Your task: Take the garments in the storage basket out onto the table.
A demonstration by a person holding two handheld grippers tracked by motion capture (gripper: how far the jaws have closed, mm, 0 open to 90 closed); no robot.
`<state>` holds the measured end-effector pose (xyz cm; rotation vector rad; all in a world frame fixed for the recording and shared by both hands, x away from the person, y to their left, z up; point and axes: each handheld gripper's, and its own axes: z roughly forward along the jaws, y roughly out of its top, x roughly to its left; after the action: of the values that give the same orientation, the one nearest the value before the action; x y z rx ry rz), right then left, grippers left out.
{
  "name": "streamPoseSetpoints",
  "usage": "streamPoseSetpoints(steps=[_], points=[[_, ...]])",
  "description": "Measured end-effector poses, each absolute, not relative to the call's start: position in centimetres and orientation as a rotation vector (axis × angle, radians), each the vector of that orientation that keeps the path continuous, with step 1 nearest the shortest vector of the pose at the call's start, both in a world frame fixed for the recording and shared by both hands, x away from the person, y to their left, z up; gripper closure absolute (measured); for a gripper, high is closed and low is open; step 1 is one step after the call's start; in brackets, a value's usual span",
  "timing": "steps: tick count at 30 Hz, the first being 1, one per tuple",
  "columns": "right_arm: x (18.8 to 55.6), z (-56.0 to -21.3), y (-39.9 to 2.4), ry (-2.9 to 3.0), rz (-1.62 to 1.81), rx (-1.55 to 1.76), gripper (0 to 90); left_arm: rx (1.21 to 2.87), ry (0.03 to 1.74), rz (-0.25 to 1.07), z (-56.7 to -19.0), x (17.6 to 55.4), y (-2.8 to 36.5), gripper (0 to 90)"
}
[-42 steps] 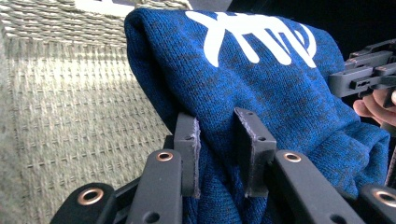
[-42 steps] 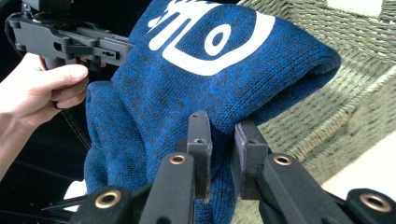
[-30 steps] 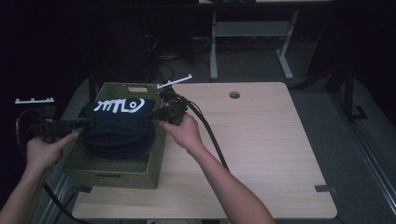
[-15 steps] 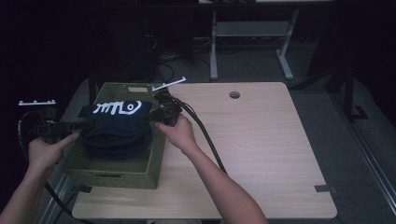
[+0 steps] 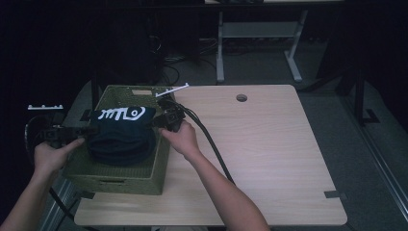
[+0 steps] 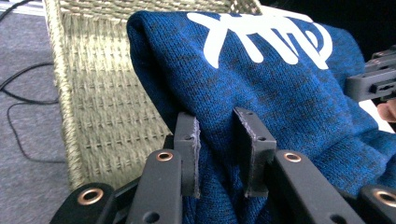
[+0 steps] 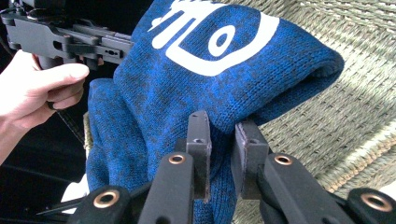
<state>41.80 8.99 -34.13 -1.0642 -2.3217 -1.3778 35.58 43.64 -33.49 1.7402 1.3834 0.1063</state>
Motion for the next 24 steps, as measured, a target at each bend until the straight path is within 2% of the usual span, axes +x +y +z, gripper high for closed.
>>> streamPoseSetpoints(steps=[24], points=[[42.4,-36.6,10.2,-2.361,-1.297,-1.109,78.4,1.789,1.435,0.091,-35.5,36.4,43.9,71.6]])
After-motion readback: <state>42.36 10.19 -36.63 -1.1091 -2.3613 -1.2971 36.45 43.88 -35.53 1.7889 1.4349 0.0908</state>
